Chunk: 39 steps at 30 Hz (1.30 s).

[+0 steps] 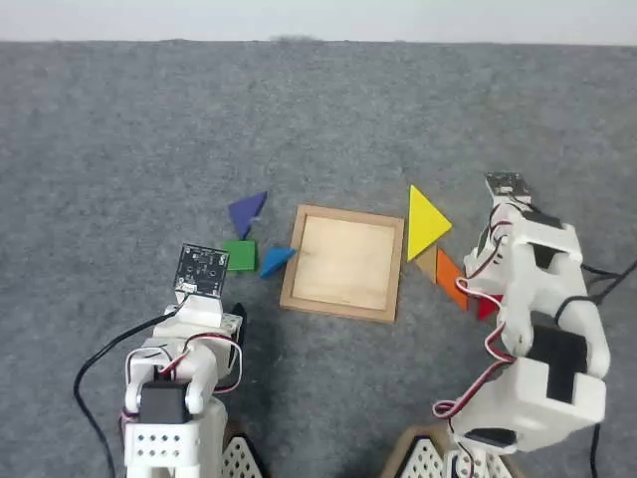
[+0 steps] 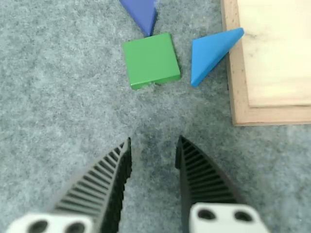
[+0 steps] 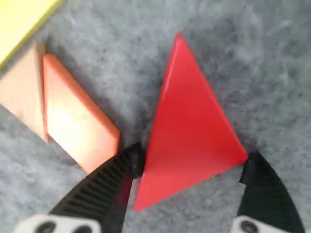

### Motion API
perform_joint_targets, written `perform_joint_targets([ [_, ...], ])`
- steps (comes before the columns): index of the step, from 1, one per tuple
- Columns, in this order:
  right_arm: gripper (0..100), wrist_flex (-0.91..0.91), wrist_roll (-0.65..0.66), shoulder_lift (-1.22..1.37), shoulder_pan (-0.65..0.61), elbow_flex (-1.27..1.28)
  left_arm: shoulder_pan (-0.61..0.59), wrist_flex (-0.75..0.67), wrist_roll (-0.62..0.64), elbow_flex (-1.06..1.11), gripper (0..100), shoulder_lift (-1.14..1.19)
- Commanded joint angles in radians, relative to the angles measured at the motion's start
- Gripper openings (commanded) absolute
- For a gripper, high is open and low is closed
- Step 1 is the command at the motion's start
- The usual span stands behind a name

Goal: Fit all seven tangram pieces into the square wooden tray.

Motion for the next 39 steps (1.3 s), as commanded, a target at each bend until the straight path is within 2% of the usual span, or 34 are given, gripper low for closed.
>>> perform_joint_targets([
  [1, 32.1, -0.058, 0.002, -0.047, 0.045, 0.011, -0.002, 0.005, -0.003, -0.016, 15, -0.017],
  [12, 32.1, -0.059, 0.012, 0.010, 0.036, 0.000, -0.002, 0.005, -0.003, -0.016, 15, -0.017],
  [18, 22.9, -0.058, 0.011, 0.007, 0.035, -0.008, -0.002, 0.005, -0.003, -0.016, 15, -0.017],
  [28, 22.3, -0.048, 0.011, 0.002, 0.031, -0.009, -0.002, 0.005, -0.003, -0.016, 15, -0.017],
  [39, 22.3, 0.073, 0.028, -0.277, 0.031, -0.003, -0.002, 0.005, -0.003, -0.016, 15, -0.017],
])
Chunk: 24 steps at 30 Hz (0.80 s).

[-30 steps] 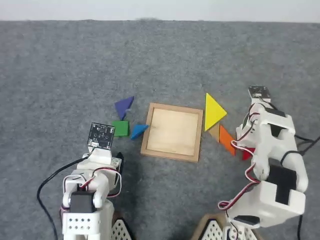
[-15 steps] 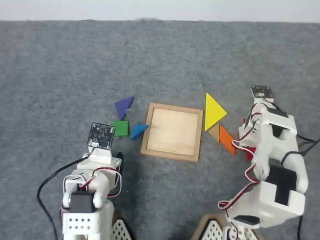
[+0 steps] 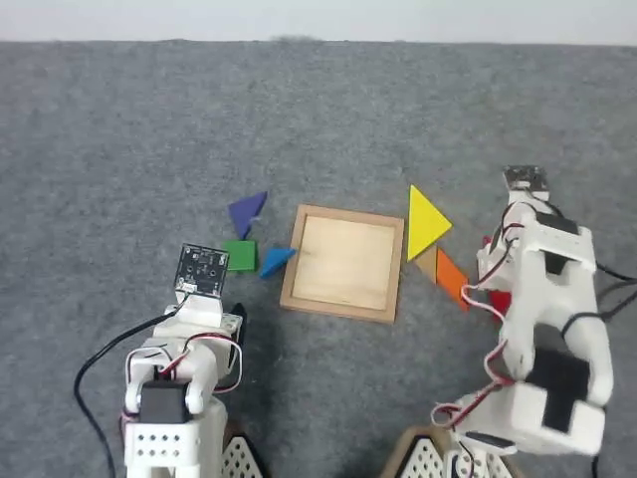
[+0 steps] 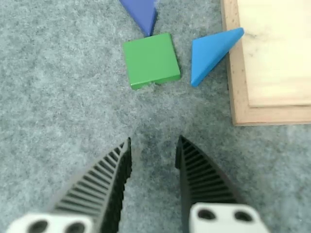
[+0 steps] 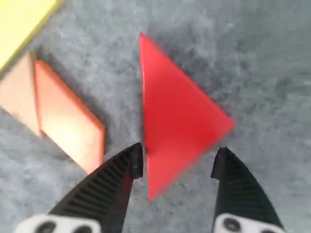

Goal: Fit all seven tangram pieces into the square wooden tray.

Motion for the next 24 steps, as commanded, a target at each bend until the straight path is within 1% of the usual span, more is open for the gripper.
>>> perform_joint_targets([
  [1, 22.3, 0.048, 0.040, -0.136, -0.001, -0.017, -0.002, 0.005, -0.003, -0.016, 15, -0.017],
  [5, 22.3, 0.079, 0.048, -0.176, -0.001, -0.021, -0.002, 0.005, -0.003, -0.016, 15, -0.017],
  [8, 23.0, 0.031, 0.046, -0.165, 0.007, -0.025, -0.002, 0.005, -0.003, -0.016, 15, -0.017],
  [10, 26.6, -0.002, 0.043, -0.130, 0.001, -0.026, -0.002, 0.005, -0.003, -0.016, 15, -0.017],
  [13, 35.0, -0.013, 0.049, -0.051, -0.031, -0.029, -0.002, 0.005, -0.003, -0.016, 15, -0.017],
  [15, 38.1, -0.015, 0.054, 0.001, -0.054, -0.029, -0.002, 0.005, -0.003, -0.016, 15, -0.017],
  [17, 37.2, -0.015, 0.077, 0.048, -0.071, -0.043, -0.002, 0.005, -0.003, -0.016, 15, -0.017],
  [20, 35.1, -0.042, 0.078, 0.119, -0.061, -0.069, -0.002, 0.005, -0.003, -0.016, 15, -0.017],
  [24, 35.2, -0.076, 0.080, 0.216, -0.044, -0.115, -0.002, 0.005, -0.003, -0.016, 15, -0.017],
])
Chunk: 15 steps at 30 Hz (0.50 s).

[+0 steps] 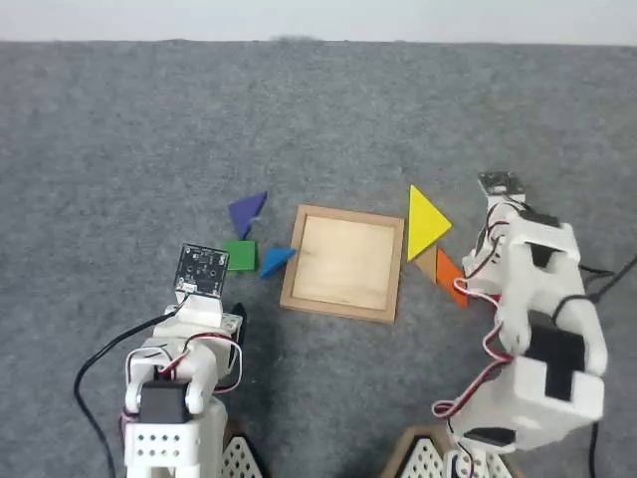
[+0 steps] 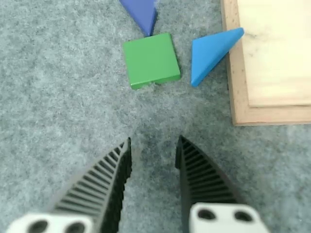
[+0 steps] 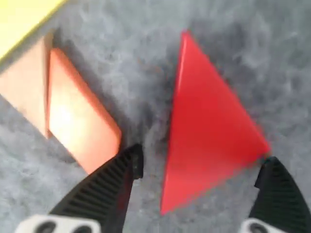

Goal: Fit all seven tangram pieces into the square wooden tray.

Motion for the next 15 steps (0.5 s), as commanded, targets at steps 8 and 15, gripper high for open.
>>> perform_joint_targets([
  [8, 35.4, -0.025, 0.049, 0.084, 0.013, -0.155, -0.002, 0.005, -0.003, -0.016, 15, -0.017],
  [15, 35.4, -0.051, 0.160, 0.097, 0.019, -0.167, -0.002, 0.005, -0.003, -0.016, 15, -0.017],
])
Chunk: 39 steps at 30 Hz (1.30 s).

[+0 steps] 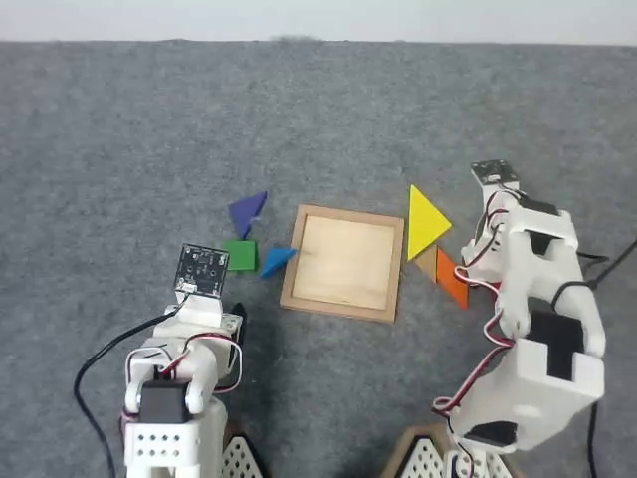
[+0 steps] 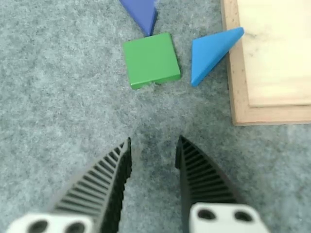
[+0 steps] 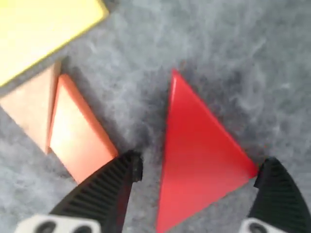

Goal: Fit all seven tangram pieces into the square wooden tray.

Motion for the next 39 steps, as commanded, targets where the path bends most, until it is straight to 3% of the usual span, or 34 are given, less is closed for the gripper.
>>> perform_joint_targets([
  [1, 35.4, -0.051, 0.068, 0.021, 0.025, -0.063, -0.002, 0.005, -0.003, -0.016, 15, -0.017],
  [12, 34.9, 0.105, 0.063, 0.084, 0.053, -0.115, -0.002, 0.005, -0.003, -0.016, 15, -0.017],
  [19, 24.0, 0.088, 0.015, 0.082, 0.054, -0.117, -0.002, 0.005, -0.003, -0.016, 15, -0.017],
  [26, 23.3, 0.068, 0.015, 0.059, 0.056, -0.091, -0.002, 0.005, -0.003, -0.016, 15, -0.017],
  [39, 20.2, 0.073, 0.005, -0.443, -0.012, 0.213, -0.002, 0.005, -0.003, -0.016, 15, -0.017],
])
